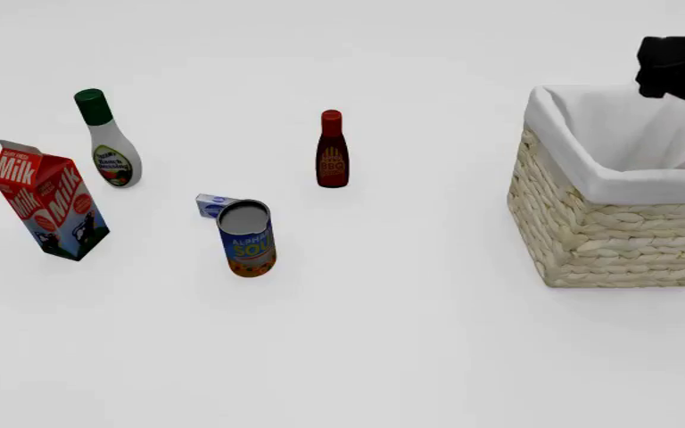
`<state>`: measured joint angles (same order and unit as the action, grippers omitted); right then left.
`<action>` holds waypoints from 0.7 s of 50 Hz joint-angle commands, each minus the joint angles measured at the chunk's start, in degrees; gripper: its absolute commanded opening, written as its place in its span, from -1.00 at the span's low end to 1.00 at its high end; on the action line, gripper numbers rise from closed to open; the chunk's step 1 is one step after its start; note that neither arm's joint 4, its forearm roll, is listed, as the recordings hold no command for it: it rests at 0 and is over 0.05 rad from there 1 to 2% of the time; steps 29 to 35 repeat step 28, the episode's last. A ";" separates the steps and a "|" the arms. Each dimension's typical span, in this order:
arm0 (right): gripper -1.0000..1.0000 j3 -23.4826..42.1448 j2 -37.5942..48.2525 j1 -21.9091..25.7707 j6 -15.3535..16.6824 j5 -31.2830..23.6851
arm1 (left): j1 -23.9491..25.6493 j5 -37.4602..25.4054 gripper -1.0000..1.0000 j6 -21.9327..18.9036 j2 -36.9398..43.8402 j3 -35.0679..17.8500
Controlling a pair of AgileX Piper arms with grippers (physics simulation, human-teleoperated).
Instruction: Pick the ketchup and place it in the basket.
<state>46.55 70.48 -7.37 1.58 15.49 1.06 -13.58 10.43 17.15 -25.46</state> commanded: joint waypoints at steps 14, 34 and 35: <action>1.00 -10.71 -17.86 3.98 9.26 -0.07 | 0.92 0.12 1.00 0.23 -0.29 -0.08; 1.00 -18.74 -26.65 8.50 10.95 0.17 | 0.95 1.26 1.00 0.49 0.25 0.51; 1.00 -18.74 -26.65 8.50 10.95 0.17 | 0.95 1.26 1.00 0.49 0.25 0.51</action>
